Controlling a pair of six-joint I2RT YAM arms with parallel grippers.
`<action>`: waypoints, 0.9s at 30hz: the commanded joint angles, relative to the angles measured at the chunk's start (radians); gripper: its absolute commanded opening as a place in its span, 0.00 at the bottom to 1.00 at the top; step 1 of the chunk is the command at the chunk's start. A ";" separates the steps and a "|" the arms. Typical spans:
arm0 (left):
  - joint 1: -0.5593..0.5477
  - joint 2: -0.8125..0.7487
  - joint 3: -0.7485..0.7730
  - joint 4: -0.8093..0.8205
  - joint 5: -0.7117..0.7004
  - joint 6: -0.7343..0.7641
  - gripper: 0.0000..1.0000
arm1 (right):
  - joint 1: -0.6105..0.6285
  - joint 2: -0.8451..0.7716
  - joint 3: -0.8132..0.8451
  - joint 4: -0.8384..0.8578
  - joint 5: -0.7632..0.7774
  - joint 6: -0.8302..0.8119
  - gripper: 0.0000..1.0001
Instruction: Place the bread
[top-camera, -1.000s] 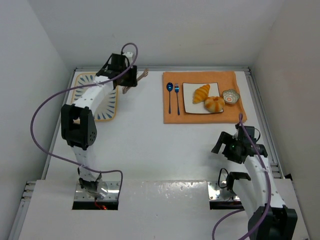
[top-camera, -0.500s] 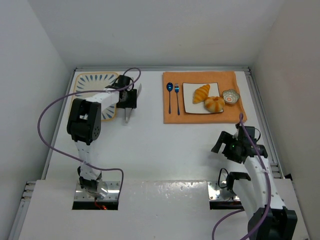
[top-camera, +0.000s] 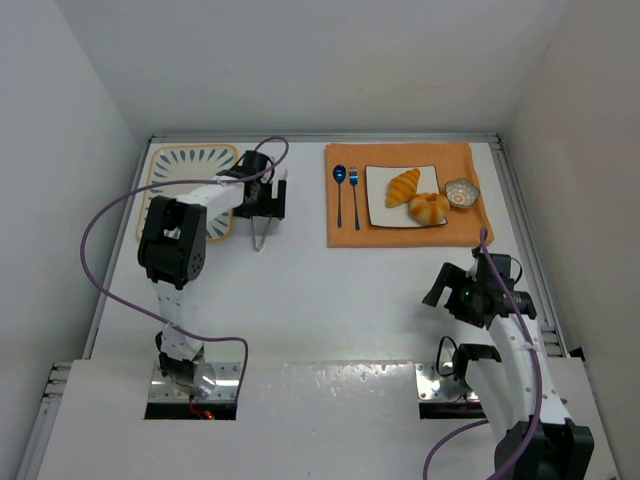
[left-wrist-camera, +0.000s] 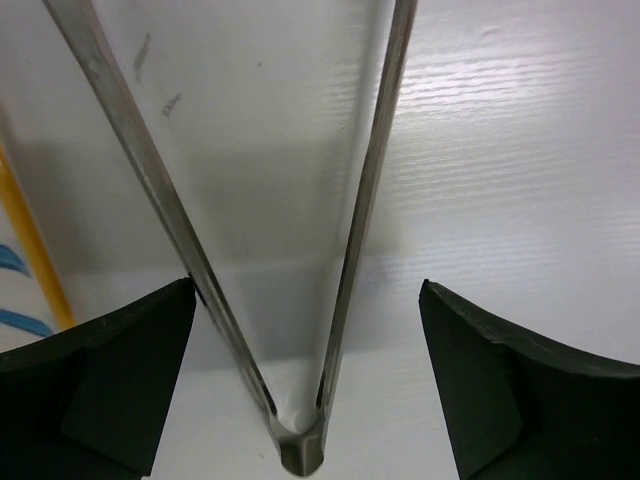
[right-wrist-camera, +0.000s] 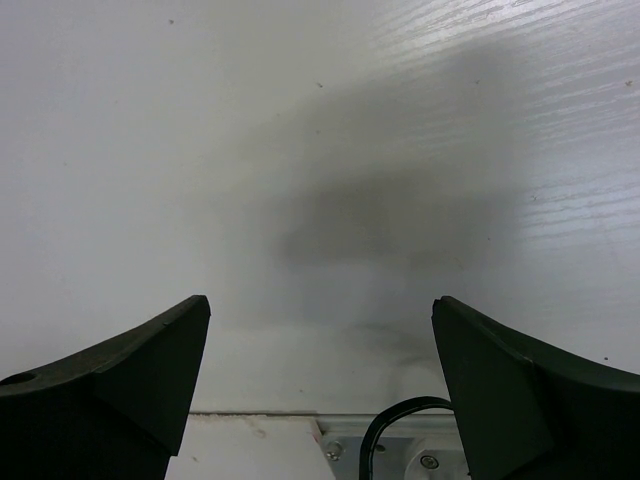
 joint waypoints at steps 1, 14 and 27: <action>-0.004 -0.161 0.107 -0.055 0.024 0.043 1.00 | 0.000 -0.004 0.011 0.006 0.001 0.000 0.93; 0.509 -0.439 -0.001 -0.173 -0.077 0.178 1.00 | 0.000 0.068 0.013 0.118 -0.050 -0.026 1.00; 0.893 -0.454 -0.347 -0.115 -0.005 0.258 1.00 | 0.000 0.114 -0.004 0.228 -0.025 0.001 1.00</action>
